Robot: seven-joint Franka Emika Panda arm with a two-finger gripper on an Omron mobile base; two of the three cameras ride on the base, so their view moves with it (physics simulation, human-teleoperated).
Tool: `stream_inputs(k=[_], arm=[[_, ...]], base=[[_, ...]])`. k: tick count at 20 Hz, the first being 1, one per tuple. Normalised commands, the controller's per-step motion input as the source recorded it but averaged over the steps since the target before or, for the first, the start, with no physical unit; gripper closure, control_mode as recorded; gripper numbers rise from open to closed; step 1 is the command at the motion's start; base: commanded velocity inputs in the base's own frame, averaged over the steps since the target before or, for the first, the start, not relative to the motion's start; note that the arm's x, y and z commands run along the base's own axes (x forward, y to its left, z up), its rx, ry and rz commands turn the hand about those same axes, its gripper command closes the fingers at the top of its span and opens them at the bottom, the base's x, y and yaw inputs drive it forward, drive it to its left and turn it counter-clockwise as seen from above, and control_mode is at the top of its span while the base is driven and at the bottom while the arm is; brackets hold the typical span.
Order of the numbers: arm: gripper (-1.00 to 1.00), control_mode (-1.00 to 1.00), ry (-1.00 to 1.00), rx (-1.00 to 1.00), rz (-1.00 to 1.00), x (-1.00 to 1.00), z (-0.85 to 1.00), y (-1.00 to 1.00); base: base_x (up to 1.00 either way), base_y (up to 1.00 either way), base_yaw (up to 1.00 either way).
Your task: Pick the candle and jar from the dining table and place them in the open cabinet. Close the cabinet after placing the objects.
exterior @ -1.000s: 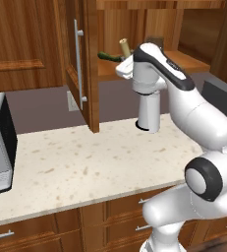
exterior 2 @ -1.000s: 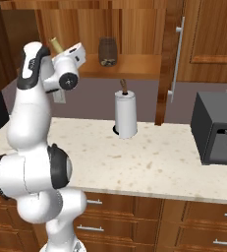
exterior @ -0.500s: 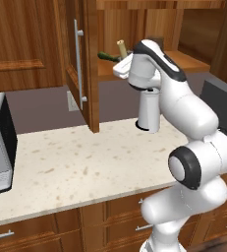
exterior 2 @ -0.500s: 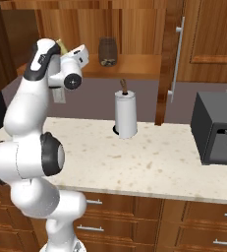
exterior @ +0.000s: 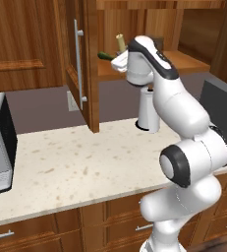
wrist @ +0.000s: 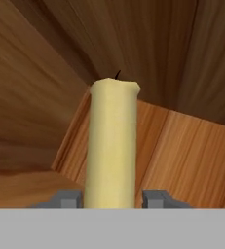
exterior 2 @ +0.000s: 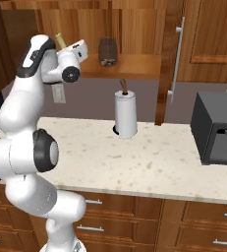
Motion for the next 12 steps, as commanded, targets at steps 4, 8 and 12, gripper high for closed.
stream_inputs(k=[4, 8, 12], arm=[[1.00, -1.00, 0.13, 0.00, 0.09, 0.06, 0.23, -0.18], [1.00, -1.00, 0.22, 0.00, 0.13, 0.19, -0.04, -0.26], [1.00, -1.00, 0.23, 0.00, 0.14, 0.02, 0.03, -0.21]], base=[[0.00, 0.00, 0.00], [0.00, 0.00, 0.00], [0.00, 0.00, 0.00]])
